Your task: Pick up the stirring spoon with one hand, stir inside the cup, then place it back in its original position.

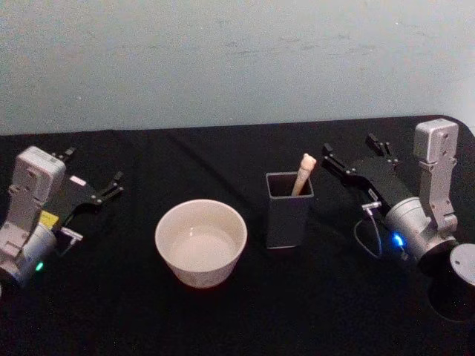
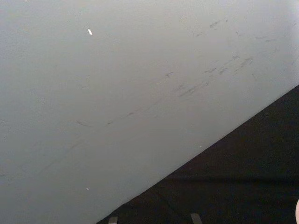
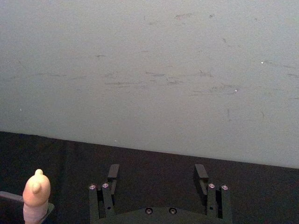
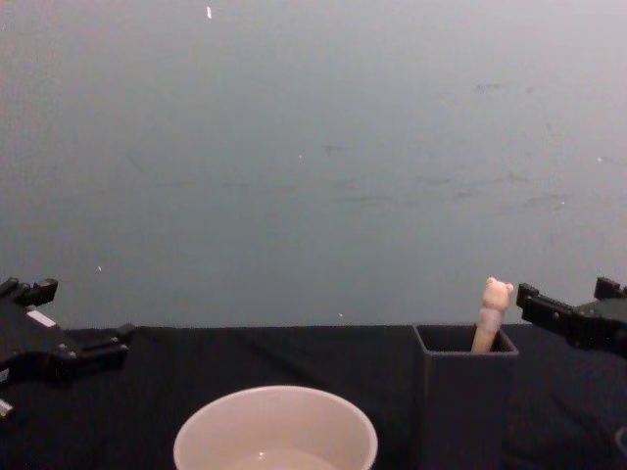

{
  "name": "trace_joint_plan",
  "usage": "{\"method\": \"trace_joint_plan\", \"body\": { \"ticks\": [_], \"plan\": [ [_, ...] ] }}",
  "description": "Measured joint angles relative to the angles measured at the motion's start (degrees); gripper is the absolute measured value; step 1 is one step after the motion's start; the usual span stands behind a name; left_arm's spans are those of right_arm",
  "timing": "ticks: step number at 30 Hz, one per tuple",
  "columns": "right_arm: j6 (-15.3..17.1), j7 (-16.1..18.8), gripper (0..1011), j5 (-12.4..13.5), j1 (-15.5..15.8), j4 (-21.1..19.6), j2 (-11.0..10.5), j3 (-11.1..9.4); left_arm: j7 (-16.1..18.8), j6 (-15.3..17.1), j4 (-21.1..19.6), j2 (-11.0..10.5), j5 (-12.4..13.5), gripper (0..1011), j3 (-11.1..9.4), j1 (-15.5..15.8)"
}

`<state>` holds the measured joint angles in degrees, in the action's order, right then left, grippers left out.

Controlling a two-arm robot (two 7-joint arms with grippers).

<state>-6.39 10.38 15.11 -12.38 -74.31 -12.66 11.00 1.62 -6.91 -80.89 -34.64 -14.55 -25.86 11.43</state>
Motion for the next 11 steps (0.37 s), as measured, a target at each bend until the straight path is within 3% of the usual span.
{"method": "trace_joint_plan", "body": {
  "ticks": [11],
  "plan": [
    [0.0, 0.0, 1002, 0.0, 0.0, 0.0, 0.0, 0.0, 0.0, 0.0, 0.0, 0.0, 0.0, 1002, 0.0, 0.0]
  ]
}}
